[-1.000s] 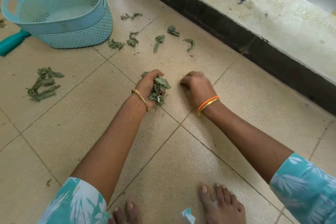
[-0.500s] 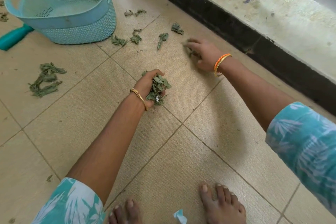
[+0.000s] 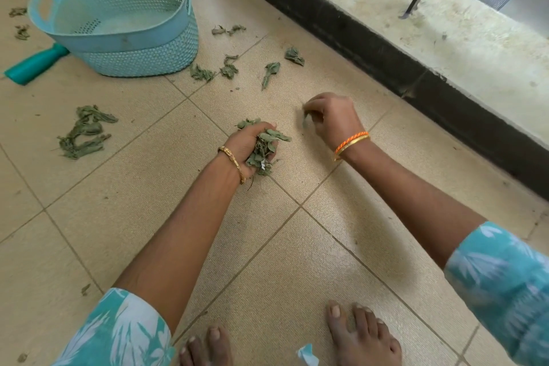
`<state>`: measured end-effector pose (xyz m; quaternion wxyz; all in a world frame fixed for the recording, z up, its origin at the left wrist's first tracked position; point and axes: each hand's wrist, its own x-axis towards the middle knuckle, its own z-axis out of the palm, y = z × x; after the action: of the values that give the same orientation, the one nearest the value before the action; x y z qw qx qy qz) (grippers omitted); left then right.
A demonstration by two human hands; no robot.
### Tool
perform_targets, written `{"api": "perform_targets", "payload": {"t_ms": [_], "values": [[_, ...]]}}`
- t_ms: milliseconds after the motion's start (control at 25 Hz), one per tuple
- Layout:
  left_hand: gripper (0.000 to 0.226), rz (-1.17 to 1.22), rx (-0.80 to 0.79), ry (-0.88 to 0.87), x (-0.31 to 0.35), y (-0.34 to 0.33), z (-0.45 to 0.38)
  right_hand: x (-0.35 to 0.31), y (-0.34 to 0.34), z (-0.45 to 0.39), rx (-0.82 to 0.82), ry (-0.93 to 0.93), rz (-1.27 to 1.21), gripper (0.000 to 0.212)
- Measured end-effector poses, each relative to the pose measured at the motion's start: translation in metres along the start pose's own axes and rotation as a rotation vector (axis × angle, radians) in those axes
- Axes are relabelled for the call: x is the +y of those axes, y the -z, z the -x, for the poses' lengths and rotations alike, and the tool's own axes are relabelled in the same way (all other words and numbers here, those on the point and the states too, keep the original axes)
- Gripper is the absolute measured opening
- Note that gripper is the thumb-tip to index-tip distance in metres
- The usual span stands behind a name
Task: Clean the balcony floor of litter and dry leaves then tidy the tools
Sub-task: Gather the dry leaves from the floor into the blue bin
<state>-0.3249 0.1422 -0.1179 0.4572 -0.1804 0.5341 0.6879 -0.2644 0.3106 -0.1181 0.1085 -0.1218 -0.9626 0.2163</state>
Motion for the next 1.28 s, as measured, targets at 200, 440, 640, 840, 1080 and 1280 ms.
{"api": "perform_targets", "payload": {"t_ms": [200, 440, 640, 840, 1080, 1280], "values": [[0.022, -0.072, -0.134, -0.052, 0.002, 0.001, 0.006, -0.050, 0.000, 0.019, -0.002, 0.020, -0.239, 0.016], [0.021, -0.099, -0.092, -0.049, 0.013, -0.003, 0.011, -0.060, 0.010, 0.001, -0.086, -0.109, -0.394, 0.022], [0.018, -0.016, 0.047, -0.038, 0.024, 0.014, 0.003, -0.036, 0.003, -0.049, -0.081, -0.241, -0.265, 0.031], [0.038, 0.081, 0.162, -0.049, 0.034, 0.030, 0.002, -0.015, -0.019, -0.112, -0.390, -0.260, 0.014, 0.079], [0.036, 0.134, 0.252, -0.065, 0.040, 0.034, -0.006, -0.022, -0.053, -0.102, -0.085, -0.013, 0.041, 0.028], [0.033, 0.226, 0.188, -0.059, 0.041, 0.029, -0.004, -0.026, -0.050, -0.099, -0.013, -0.069, -0.033, 0.031]]}}
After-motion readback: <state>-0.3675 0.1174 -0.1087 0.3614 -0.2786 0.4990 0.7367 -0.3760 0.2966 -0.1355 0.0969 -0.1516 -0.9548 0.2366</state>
